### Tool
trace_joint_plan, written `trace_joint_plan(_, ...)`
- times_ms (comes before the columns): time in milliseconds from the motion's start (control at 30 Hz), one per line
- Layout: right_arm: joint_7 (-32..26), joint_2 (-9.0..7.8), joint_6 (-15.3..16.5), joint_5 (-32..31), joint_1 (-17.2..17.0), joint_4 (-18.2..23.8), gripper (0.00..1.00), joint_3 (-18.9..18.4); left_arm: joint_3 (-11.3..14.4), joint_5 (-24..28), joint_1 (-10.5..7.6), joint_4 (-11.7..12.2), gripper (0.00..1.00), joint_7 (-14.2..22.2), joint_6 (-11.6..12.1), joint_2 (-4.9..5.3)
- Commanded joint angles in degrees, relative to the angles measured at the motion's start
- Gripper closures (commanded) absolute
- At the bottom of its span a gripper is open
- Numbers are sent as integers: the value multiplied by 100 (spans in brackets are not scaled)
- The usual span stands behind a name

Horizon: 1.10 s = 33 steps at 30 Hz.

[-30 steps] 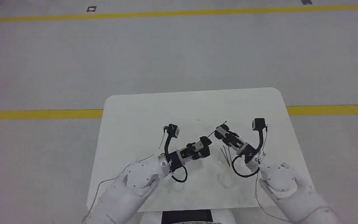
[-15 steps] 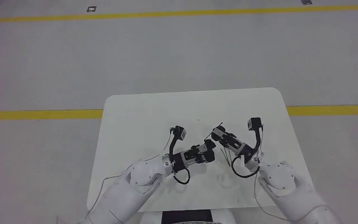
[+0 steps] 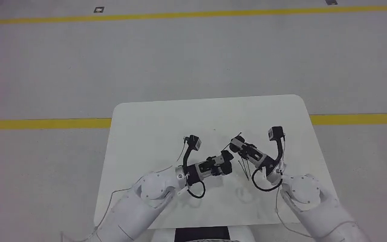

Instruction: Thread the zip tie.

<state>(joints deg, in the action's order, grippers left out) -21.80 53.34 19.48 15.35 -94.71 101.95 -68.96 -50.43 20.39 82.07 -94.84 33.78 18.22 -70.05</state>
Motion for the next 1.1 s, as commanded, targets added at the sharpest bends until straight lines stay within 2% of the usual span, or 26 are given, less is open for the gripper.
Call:
trace_joint_plan(0,18,3,-15,-9,-3,3,100,0,11,-34,15,-30,0,-115,-28,1)
trace_joint_plan(367,-233,35,0,271,-454,232,100,-310,-147,-264,128,-104,0,-696,-123,51)
trace_joint_plan(700,-255,48,-23,269,-453,220,100,-317,-139,-309,132,-131,0,-829,-132,48)
trace_joint_plan(967,10,134,-105,-21,-353,148,100,-100,-90,-240,132,-136,0,-871,-101,48)
trace_joint_plan(1067,51,161,-48,-11,-330,95,100,-67,-105,-230,136,-115,31,-853,-109,59)
